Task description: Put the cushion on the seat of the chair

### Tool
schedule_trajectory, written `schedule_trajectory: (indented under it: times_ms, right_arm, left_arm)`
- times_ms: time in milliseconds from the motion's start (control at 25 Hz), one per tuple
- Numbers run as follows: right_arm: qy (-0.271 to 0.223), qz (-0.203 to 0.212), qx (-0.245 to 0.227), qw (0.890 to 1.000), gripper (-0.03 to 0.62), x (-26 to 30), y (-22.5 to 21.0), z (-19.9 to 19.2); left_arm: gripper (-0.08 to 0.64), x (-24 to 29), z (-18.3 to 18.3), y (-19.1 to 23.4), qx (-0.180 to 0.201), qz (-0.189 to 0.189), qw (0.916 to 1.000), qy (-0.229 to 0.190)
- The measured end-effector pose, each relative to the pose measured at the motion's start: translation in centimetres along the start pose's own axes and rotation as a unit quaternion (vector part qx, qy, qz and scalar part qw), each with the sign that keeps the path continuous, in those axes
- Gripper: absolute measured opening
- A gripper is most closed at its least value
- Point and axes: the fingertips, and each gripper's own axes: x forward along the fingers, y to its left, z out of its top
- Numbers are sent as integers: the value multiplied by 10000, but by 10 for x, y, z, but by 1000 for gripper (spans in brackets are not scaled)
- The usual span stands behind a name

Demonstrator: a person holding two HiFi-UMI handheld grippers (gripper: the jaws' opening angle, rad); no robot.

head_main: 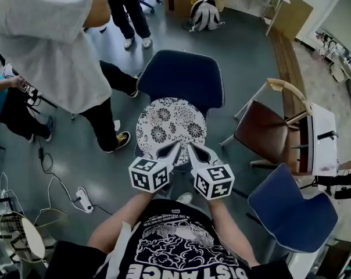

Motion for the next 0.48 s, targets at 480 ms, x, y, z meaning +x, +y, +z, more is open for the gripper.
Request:
schedule_trajectory:
  times_ms: [480]
  right_arm:
    - [-78,-3,-31,10000,-2,-17,4,-3]
  left_arm:
    - [-5,-7,-6,-15,82,-28,10000,-24]
